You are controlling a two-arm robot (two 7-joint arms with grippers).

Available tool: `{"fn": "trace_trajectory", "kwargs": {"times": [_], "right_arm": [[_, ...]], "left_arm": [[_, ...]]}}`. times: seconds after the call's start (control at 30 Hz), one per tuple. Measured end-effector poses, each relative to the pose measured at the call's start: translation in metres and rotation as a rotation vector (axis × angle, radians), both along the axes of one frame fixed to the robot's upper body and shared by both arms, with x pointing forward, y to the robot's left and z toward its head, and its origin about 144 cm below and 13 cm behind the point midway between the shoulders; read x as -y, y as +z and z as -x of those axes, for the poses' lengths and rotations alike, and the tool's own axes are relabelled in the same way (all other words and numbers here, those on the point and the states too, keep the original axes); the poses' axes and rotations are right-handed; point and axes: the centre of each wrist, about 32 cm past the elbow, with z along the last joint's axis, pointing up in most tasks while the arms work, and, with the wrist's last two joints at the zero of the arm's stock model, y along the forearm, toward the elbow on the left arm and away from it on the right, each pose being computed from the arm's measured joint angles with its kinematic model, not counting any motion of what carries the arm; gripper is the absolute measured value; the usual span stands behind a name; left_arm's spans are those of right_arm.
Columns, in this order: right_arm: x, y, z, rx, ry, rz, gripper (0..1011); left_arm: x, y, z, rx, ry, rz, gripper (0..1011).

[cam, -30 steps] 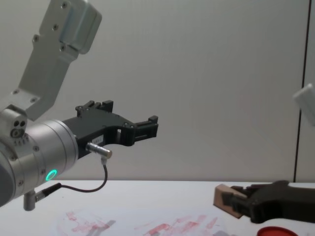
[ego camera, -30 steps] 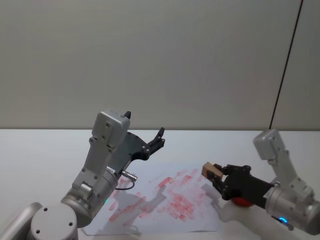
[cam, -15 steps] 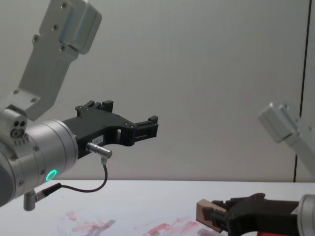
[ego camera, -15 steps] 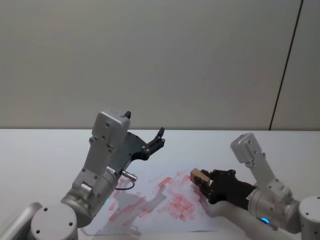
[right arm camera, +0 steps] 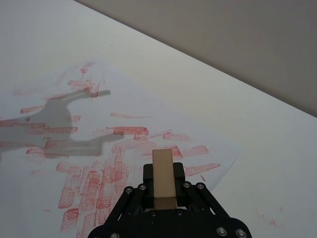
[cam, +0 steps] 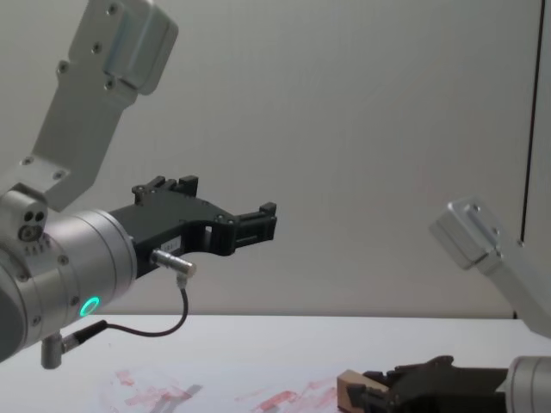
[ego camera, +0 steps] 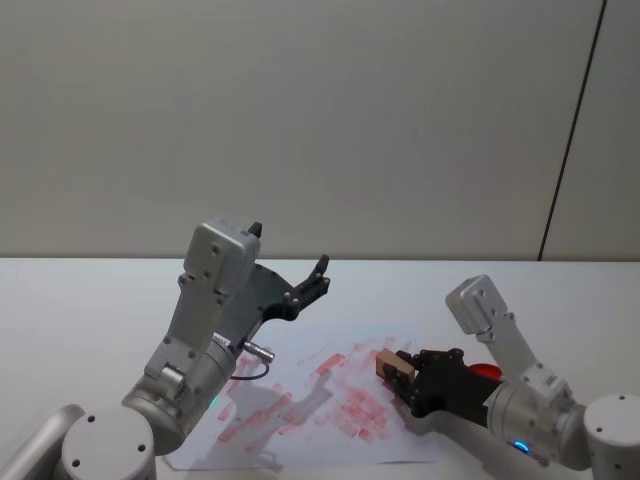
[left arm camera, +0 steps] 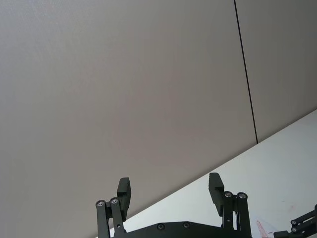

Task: Use the one hand to pick up the stamp and affix it onto the A4 paper.

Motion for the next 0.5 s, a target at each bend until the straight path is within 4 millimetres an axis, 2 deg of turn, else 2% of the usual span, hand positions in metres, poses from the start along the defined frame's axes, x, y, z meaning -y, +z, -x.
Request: {"fn": "trace_trajectory", "kwargs": {"times": [0.5], "right_arm": [[-0.0012, -0.0038, -0.0007, -0.019, 0.002, 0.019, 216]], "left_arm": [[0.0, 0.0, 0.0, 0.0, 0.0, 0.0, 1002]]}}
